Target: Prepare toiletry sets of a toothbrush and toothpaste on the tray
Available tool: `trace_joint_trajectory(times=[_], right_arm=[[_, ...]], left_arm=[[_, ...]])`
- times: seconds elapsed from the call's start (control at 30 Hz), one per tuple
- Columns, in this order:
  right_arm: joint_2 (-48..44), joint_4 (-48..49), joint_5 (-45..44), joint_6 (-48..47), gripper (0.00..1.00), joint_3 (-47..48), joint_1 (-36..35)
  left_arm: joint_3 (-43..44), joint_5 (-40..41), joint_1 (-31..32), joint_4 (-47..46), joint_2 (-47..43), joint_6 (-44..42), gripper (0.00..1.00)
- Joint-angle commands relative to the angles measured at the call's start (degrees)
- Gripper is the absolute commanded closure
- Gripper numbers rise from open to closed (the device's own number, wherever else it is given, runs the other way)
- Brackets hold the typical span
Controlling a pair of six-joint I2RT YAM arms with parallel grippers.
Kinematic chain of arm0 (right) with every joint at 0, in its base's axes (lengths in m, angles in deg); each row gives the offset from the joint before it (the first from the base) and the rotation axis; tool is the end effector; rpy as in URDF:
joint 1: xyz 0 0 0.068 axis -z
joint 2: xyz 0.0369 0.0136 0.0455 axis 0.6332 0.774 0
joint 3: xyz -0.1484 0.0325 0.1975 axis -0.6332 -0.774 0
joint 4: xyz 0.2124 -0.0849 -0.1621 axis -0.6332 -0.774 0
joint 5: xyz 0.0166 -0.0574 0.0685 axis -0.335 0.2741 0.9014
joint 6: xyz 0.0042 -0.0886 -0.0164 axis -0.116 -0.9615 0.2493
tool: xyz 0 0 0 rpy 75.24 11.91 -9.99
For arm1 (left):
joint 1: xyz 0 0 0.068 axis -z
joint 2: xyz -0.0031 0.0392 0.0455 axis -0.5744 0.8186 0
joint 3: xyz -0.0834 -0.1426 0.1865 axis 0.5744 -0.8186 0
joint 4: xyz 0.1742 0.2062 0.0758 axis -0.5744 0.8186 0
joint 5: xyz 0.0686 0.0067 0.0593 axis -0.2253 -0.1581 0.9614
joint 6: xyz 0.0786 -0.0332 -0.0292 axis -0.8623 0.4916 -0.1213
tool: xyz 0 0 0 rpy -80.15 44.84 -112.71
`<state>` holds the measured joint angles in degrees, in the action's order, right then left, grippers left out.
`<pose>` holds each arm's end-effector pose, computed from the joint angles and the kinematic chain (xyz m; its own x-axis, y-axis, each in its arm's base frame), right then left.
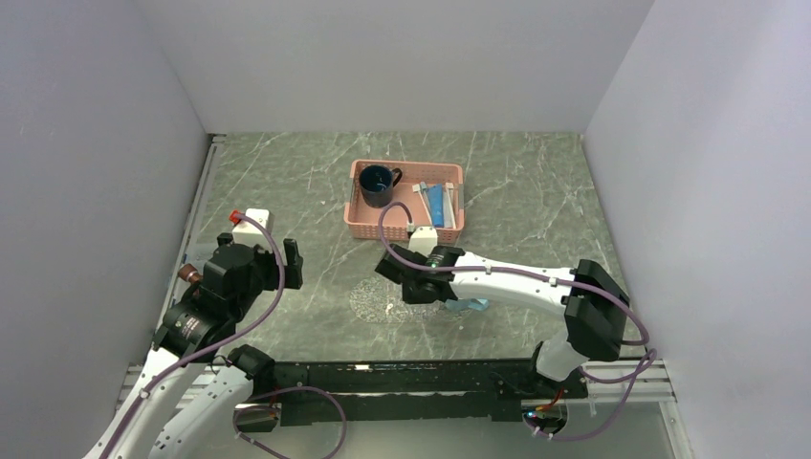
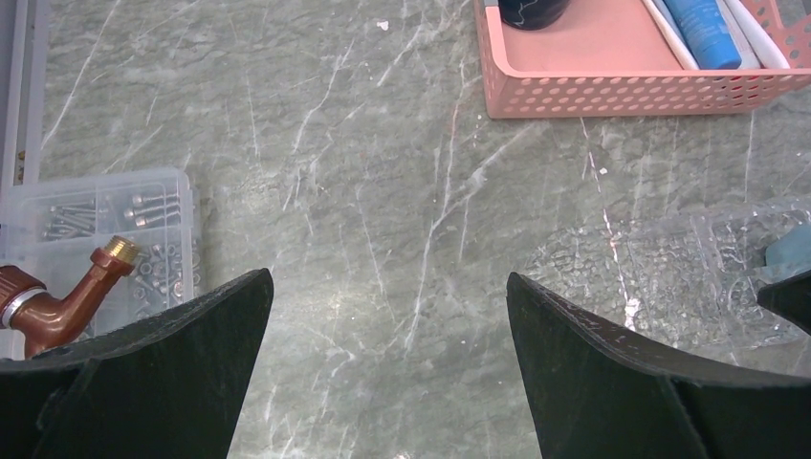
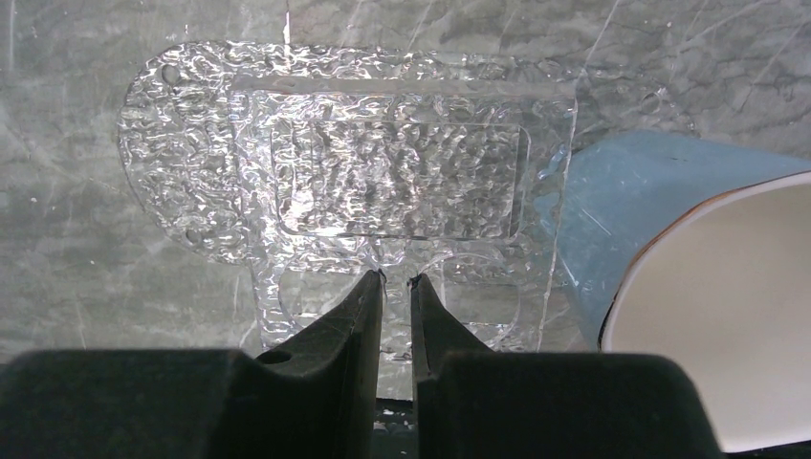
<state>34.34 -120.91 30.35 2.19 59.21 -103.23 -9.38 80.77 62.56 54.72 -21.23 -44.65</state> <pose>0.1773 0.2863 0.1588 -0.8611 0.0044 -0.5085 -0.0432 0.9957 0.0817 0.1767 -0.0657 0.2924 -0.4414 -0.0402 -0.8964 0.1046 0.9899 -0.0959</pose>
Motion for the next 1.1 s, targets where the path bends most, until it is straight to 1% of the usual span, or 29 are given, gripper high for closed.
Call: trace_joint_trajectory(times=[0.0, 0.17, 0.47, 0.67, 0.87, 1.07], right_arm=[[-2.36, 1.43, 0.07, -0.35, 0.89, -0.29, 0.03], [-2.65, 1.1, -0.45, -0.36, 0.77, 0.3, 0.09], [-2.98, -1.93, -2.11, -0.45, 0.61, 3.97, 0.02], [-4.43, -4.5, -3.62, -1.41, 0.58, 6.92, -0.07], [-5.69, -4.96, -4.2, -3.49, 0.57, 9.63, 0.06], [-7.17, -8.24, -6.38, -6.65, 0.57, 12.77, 0.99]], left_arm=[[0.84, 1.01, -0.44, -0.37, 0.49, 0.64, 0.01], [0.89, 0.98, -0.56, -0.43, 0.71, 0.62, 0.01], [0.84, 1.06, -0.78, -0.42, 0.68, 0.72, 0.01], [0.87, 1.0, -0.88, -0.56, 1.13, 0.87, 0.01], [1.1, 0.82, -1.05, -0.36, 1.95, 1.72, 0.01], [2.1, -0.47, -1.05, -0.59, 3.02, 1.59, 0.01]])
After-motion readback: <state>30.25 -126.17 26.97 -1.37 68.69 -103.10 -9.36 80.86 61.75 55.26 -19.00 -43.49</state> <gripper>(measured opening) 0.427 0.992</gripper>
